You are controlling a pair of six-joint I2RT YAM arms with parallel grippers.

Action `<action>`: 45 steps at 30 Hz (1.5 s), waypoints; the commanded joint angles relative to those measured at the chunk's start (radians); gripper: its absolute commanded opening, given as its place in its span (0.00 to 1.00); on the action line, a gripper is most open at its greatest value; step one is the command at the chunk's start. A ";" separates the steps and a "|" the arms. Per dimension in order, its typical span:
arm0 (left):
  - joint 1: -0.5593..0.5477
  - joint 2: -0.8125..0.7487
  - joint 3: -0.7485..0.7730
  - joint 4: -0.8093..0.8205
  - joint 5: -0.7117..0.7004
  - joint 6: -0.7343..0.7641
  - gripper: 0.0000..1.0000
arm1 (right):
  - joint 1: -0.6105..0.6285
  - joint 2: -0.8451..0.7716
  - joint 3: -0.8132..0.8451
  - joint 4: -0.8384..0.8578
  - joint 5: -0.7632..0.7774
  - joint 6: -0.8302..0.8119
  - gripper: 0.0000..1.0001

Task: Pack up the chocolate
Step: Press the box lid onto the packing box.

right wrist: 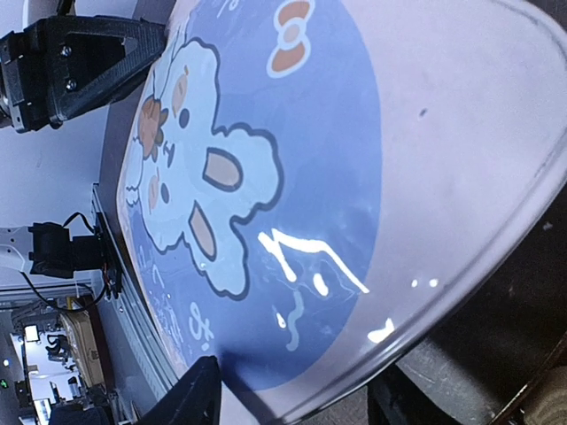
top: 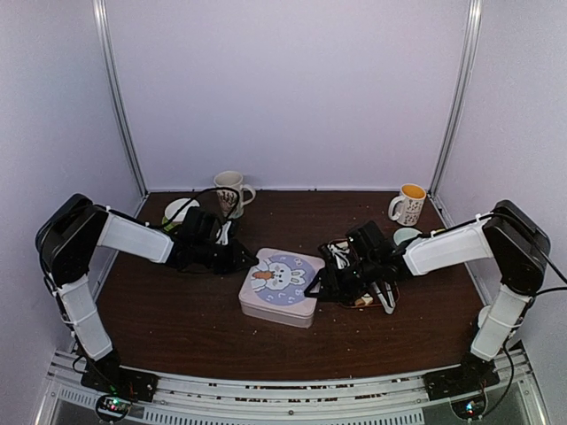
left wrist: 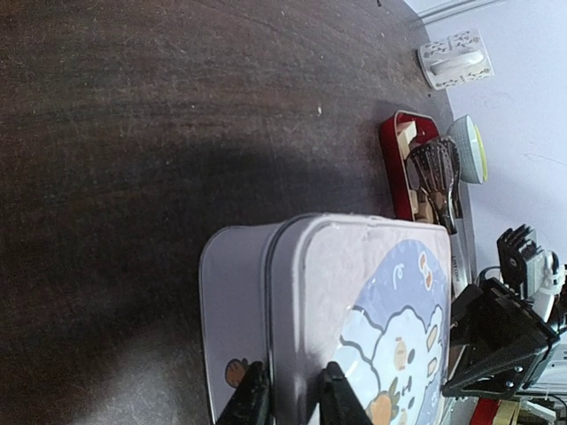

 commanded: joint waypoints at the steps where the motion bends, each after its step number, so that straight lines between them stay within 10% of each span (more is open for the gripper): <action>1: -0.023 -0.007 -0.029 0.023 0.026 0.008 0.21 | -0.025 -0.019 0.013 0.080 0.033 0.009 0.57; 29: 0.003 -0.120 -0.092 0.081 0.002 0.009 0.31 | -0.104 0.064 0.182 0.098 0.083 -0.025 0.59; 33: 0.042 -0.162 -0.075 0.030 -0.004 0.045 0.22 | -0.123 -0.013 0.136 0.124 0.125 -0.029 0.46; 39: 0.050 -0.184 -0.033 -0.010 -0.017 0.110 0.00 | -0.123 -0.046 0.110 0.199 0.103 -0.030 0.02; 45: 0.050 -0.150 -0.028 0.076 0.066 0.104 0.00 | -0.126 0.069 0.079 0.319 0.065 0.022 0.00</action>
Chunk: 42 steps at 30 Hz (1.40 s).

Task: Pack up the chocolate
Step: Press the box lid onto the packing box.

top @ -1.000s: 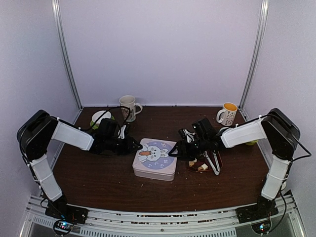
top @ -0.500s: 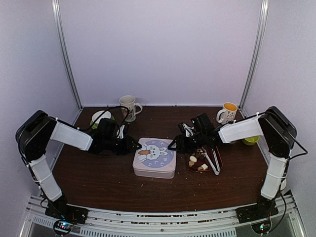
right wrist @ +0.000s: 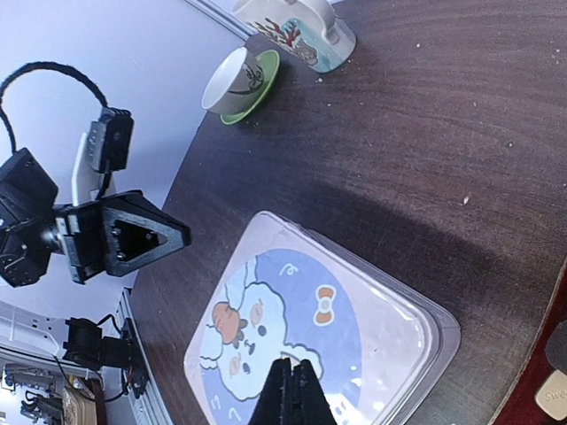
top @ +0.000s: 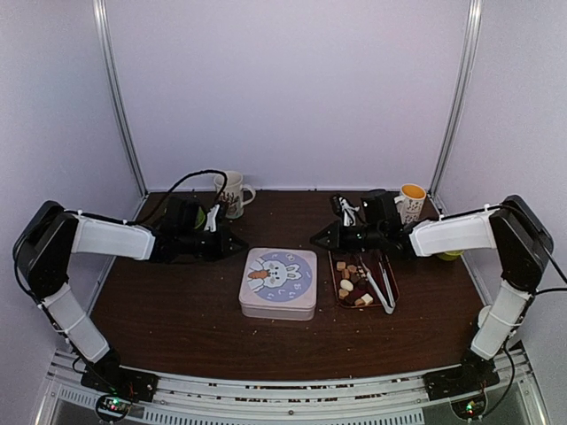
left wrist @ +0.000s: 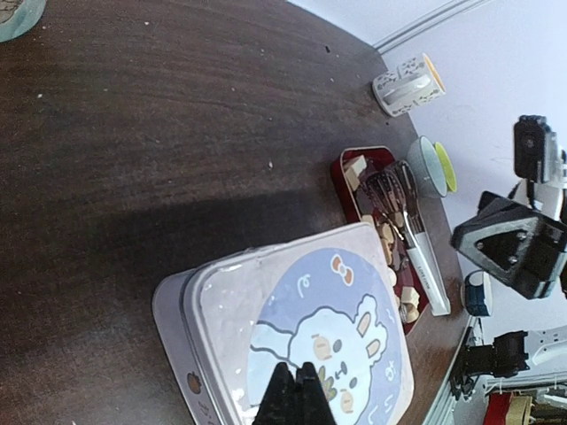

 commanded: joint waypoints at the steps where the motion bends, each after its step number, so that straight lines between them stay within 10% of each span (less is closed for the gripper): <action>1: 0.005 0.028 0.014 0.097 0.089 0.015 0.00 | -0.004 0.112 -0.034 0.097 -0.013 0.038 0.00; 13: 0.004 0.217 -0.040 0.187 0.108 -0.008 0.00 | 0.007 0.052 -0.141 0.244 -0.076 0.076 0.00; 42: -0.152 -0.196 -0.358 0.137 0.077 -0.064 0.00 | 0.115 -0.005 -0.363 0.302 0.000 0.016 0.00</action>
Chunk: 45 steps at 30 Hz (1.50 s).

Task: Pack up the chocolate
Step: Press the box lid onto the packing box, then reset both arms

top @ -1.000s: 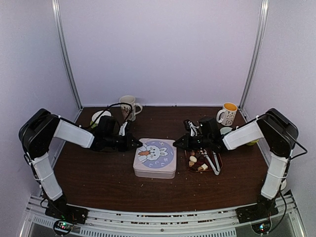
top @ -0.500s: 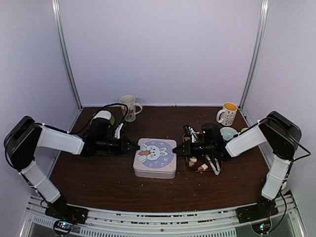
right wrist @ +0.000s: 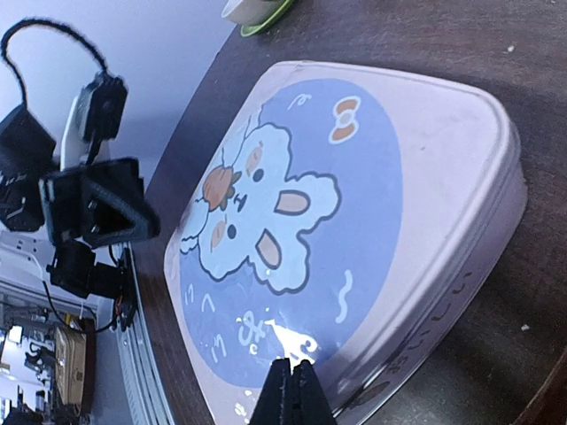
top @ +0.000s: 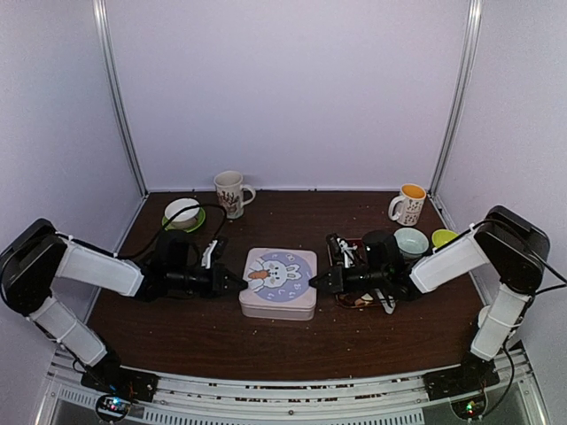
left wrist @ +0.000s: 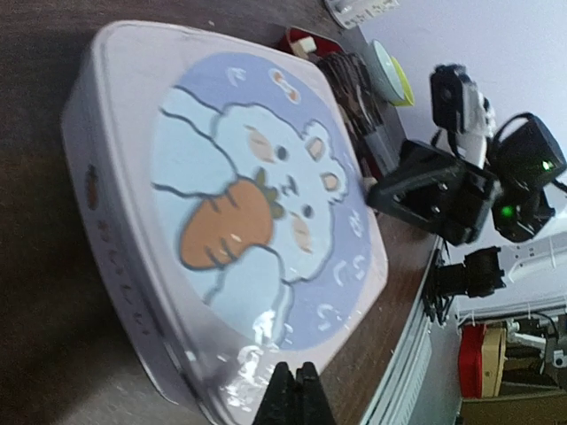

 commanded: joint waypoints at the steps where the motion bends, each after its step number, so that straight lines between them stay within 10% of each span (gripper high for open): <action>1: -0.062 -0.061 -0.044 -0.075 -0.032 0.026 0.00 | 0.018 -0.063 -0.045 -0.061 0.043 -0.017 0.00; 14: -0.068 -0.159 -0.093 -0.089 -0.058 0.032 0.00 | 0.090 -0.023 -0.044 -0.184 0.063 -0.142 0.00; 21: -0.066 0.009 -0.084 -0.059 -0.035 0.049 0.00 | 0.096 -0.312 -0.052 -0.364 0.199 -0.230 0.00; 32: 0.075 -0.352 0.029 -0.483 -0.268 0.247 0.01 | -0.045 -0.810 -0.102 -0.648 0.732 -0.341 0.06; 36: 0.123 -0.474 0.061 -0.587 -0.421 0.324 0.16 | -0.105 -0.917 -0.106 -0.670 0.849 -0.390 0.32; 39: 0.135 -0.512 0.129 -0.655 -0.532 0.387 0.65 | -0.114 -0.959 -0.128 -0.593 0.900 -0.453 0.77; 41: 0.137 -0.518 0.181 -0.703 -0.614 0.414 0.94 | -0.115 -0.948 -0.116 -0.575 0.976 -0.479 0.84; 45: 0.137 -0.546 0.232 -0.719 -0.797 0.491 0.98 | -0.115 -0.907 -0.091 -0.512 1.043 -0.592 0.88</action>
